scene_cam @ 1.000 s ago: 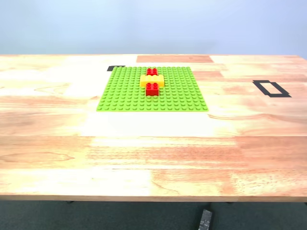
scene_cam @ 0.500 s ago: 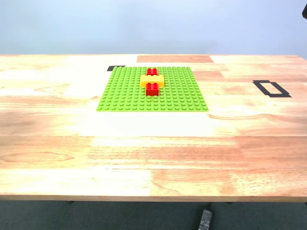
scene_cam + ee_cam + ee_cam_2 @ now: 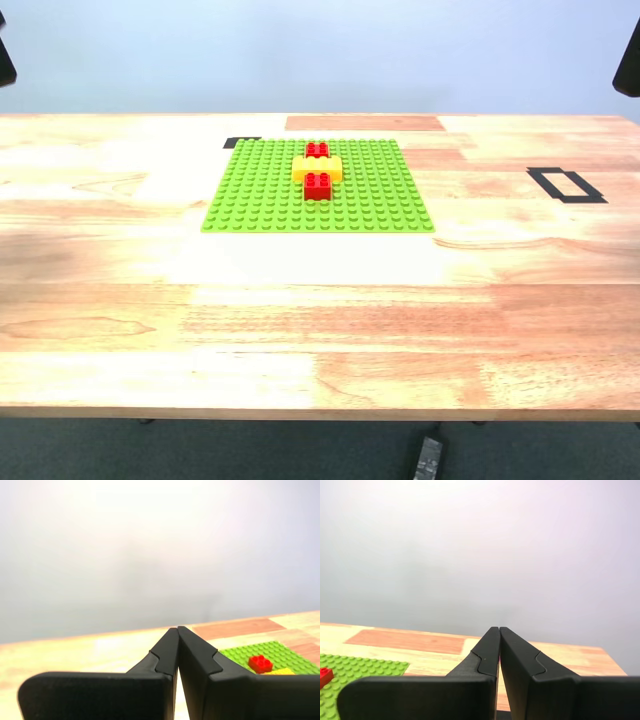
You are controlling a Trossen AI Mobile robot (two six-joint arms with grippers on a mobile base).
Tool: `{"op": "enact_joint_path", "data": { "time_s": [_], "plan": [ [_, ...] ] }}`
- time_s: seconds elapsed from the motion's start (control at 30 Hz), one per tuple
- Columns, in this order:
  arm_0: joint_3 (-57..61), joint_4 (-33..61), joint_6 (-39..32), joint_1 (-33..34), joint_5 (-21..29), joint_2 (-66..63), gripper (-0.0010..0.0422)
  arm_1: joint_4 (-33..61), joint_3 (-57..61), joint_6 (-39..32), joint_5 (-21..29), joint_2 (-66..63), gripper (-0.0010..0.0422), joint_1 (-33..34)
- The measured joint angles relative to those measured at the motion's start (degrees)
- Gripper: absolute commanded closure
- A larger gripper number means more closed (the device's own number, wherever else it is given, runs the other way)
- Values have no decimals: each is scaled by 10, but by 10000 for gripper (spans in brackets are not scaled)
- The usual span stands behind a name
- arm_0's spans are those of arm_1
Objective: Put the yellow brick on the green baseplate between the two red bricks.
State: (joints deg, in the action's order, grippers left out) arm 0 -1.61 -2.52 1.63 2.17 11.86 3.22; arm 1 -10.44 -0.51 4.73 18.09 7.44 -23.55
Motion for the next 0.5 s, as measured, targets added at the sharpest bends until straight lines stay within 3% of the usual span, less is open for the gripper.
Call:
{"op": "enact_joint_path", "data": {
  "time_s": [0.5],
  "plan": [
    [2, 22, 0, 0, 6, 6, 412, 5, 0, -1, 0, 49, 413, 0]
  ]
}}
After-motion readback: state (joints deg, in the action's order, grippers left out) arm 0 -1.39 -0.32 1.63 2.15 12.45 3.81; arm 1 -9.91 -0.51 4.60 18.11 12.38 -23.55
